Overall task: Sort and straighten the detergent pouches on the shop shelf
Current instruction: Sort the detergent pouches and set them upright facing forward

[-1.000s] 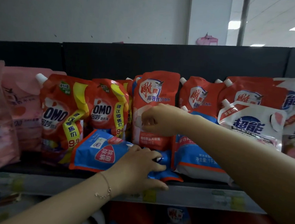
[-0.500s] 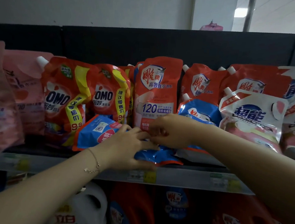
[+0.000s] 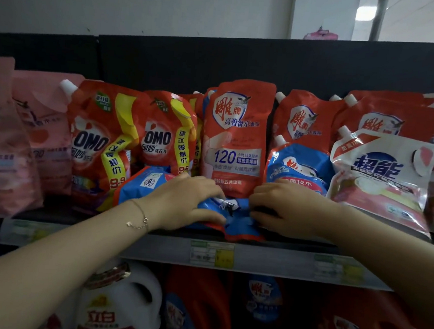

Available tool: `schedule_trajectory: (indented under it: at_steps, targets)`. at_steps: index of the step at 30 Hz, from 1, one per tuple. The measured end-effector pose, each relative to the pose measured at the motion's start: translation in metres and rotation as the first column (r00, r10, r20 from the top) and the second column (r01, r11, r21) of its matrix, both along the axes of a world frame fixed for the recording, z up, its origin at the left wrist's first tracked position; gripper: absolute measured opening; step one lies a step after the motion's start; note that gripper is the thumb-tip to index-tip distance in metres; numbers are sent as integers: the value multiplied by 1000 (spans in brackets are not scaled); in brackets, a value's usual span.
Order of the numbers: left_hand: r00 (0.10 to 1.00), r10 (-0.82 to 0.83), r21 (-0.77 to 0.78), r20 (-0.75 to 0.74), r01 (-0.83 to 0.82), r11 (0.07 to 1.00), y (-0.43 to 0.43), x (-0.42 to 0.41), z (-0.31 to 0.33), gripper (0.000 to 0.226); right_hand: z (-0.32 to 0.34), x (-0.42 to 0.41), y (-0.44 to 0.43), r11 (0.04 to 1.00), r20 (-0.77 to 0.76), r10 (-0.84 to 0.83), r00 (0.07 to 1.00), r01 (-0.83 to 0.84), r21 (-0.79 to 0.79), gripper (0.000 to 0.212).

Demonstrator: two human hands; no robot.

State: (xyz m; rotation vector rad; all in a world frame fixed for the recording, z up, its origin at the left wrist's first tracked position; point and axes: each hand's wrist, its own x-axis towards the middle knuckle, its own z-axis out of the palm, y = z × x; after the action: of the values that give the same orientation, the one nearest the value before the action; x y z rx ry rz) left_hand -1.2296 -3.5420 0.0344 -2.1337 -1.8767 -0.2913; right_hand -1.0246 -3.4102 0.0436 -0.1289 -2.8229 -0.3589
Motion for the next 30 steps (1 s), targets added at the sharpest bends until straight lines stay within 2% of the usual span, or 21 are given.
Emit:
schedule_trajectory:
  at_steps: [3,5,8,10,17,19,21,23,25,27,29,30]
  targets:
    - [992,-31,156,124,11,988,9,-5,0,26,0,3,4,999,-42,-24,999,22,-40,19]
    - [970,-62,219,237,9,976,15,-11,3,16,-1,5,7,997,-107,-31,994,23,-73,22]
    - [896,-100,260,433,-17,966,19,-17,9,11,-2,7,9,983,-237,-76,968,32,-181,23]
    - [849,-133,299,512,-31,954,21,-17,15,7,-2,8,10,972,-294,-102,950,31,-235,24]
    - [747,-236,459,622,-104,883,20,-16,45,20,-1,6,11,945,-334,-169,927,56,-324,22]
    - [629,-325,547,706,-192,815,17,-21,63,18,2,2,10,935,-297,-223,929,117,-335,20]
    - [405,-451,588,795,-337,735,13,-30,80,13,6,-3,10,916,-238,-287,928,193,-353,13]
    - [175,-529,552,830,-390,737,13,-38,90,14,9,-10,10,889,-187,-342,921,253,-381,21]
    - [14,-532,499,847,-368,784,17,-36,91,31,16,-16,10,832,-185,-377,908,244,-498,38]
    - [-101,-510,448,854,-355,820,23,-31,88,33,28,-19,6,690,-170,-387,906,162,-705,50]
    - [-153,-484,412,861,-346,843,28,-30,84,36,41,-23,1,471,-141,-346,928,42,-881,56]
    - [-162,-487,410,858,-354,841,30,-30,82,36,45,-25,-3,394,-135,-317,939,0,-919,59]
